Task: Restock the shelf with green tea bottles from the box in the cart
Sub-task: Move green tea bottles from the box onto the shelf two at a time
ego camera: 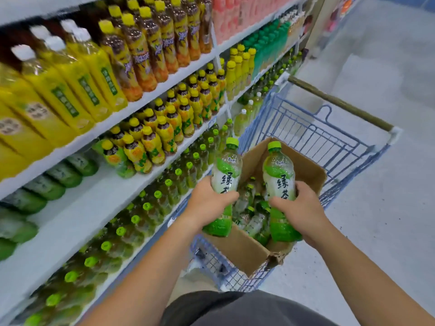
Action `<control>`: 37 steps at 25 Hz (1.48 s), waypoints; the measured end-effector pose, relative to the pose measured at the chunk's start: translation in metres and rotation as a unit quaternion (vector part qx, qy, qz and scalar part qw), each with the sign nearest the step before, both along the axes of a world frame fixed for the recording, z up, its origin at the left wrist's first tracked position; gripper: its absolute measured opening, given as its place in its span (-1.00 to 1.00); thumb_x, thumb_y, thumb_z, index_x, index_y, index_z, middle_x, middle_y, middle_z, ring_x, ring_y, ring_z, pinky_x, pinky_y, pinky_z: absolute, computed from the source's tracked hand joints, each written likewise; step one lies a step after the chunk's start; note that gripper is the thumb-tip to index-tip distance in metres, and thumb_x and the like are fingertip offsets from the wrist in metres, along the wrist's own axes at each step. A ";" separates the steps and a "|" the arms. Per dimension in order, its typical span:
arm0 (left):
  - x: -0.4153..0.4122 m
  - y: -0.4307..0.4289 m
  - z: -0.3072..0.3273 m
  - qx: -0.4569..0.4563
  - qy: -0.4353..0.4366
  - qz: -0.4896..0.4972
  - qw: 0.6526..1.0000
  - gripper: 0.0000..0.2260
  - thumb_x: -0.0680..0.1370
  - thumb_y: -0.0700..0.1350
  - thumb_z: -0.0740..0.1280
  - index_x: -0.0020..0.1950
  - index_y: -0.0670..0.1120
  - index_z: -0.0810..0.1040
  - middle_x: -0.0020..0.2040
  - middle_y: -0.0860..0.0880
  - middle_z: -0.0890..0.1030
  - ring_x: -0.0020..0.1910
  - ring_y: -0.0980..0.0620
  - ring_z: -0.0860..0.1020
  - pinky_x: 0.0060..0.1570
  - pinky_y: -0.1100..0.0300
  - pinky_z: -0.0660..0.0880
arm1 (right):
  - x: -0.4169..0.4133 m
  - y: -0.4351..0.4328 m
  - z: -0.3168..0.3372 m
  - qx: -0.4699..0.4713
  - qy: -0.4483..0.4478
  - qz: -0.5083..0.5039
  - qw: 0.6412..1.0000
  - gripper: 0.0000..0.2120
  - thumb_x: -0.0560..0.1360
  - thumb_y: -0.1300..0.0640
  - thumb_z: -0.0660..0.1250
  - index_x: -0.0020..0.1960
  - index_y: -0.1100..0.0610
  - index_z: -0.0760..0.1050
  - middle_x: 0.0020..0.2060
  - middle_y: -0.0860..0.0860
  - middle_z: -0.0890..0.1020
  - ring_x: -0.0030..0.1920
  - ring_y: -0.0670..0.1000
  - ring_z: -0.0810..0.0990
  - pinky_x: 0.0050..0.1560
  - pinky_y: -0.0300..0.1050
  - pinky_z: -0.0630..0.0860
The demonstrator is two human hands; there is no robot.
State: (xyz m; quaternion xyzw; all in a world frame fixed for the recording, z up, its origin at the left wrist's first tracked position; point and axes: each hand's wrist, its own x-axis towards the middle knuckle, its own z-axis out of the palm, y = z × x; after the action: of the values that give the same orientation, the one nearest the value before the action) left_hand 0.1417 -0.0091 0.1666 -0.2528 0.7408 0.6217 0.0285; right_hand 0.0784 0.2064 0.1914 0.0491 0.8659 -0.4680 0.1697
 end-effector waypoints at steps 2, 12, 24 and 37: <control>0.028 0.005 0.005 -0.022 -0.003 0.057 0.998 -0.76 0.31 0.01 0.54 -0.10 0.01 0.61 -0.27 0.08 0.67 -0.34 0.16 0.62 -0.39 0.25 0.50 | 0.009 0.002 0.004 -0.011 0.010 0.048 0.999 -0.68 0.35 0.07 0.53 -0.02 -0.09 0.44 -0.10 -0.02 0.62 -0.14 0.04 0.64 -0.12 0.14 0.65; 0.212 0.006 0.043 -0.076 -0.026 0.298 0.951 -0.70 0.33 -0.01 0.60 -0.03 0.00 0.61 -0.18 0.04 0.70 -0.35 0.20 0.62 -0.45 0.30 0.47 | 0.095 -0.057 0.019 -0.051 0.026 0.290 0.955 -0.71 0.35 0.11 0.56 -0.12 -0.07 0.45 -0.20 -0.17 0.61 -0.27 -0.23 0.55 -0.40 -0.27 0.36; 0.349 -0.081 0.016 -0.087 -0.045 0.421 0.902 -0.71 0.28 0.02 0.59 -0.07 0.04 0.60 -0.27 0.13 0.69 -0.35 0.20 0.63 -0.43 0.29 0.52 | 0.195 -0.202 0.009 -0.049 0.021 0.410 0.910 -0.69 0.36 0.11 0.52 -0.01 -0.08 0.46 -0.12 -0.07 0.64 -0.17 -0.08 0.62 -0.34 -0.16 0.46; 0.361 -0.239 -0.078 -0.111 -0.069 0.427 0.895 -0.67 0.27 0.06 0.63 -0.07 0.05 0.62 -0.24 0.18 0.69 -0.26 0.26 0.64 -0.35 0.35 0.55 | 0.224 -0.364 -0.090 -0.042 0.011 0.384 0.922 -0.65 0.38 0.10 0.53 0.10 -0.06 0.49 -0.13 -0.17 0.62 -0.18 -0.22 0.58 -0.34 -0.29 0.41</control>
State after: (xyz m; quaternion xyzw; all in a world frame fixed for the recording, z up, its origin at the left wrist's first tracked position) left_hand 0.5026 -0.2481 0.0888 -0.5882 0.6220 0.4691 -0.2169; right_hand 0.3020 -0.1574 0.1016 -0.2993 0.8000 -0.4033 0.3282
